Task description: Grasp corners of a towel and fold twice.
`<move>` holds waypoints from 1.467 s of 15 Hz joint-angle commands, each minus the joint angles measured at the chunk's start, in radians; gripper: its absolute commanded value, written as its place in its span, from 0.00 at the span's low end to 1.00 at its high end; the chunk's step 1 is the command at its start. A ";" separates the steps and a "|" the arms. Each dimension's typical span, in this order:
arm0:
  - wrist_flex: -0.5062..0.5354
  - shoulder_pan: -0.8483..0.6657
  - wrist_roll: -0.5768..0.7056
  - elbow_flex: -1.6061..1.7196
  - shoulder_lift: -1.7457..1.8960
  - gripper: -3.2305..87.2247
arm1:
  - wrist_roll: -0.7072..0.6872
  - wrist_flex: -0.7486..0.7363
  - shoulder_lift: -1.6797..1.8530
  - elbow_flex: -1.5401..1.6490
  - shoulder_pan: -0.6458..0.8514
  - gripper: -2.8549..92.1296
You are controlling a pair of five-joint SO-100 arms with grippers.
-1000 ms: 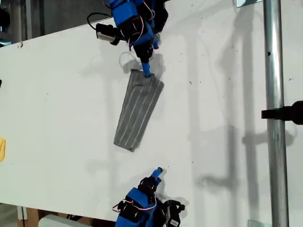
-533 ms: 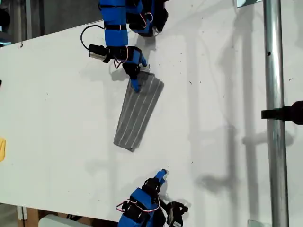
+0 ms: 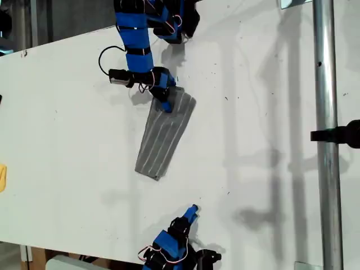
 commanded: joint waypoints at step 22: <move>0.189 -0.104 0.034 0.229 0.558 0.14 | -0.336 -0.035 -0.143 -0.893 0.153 0.29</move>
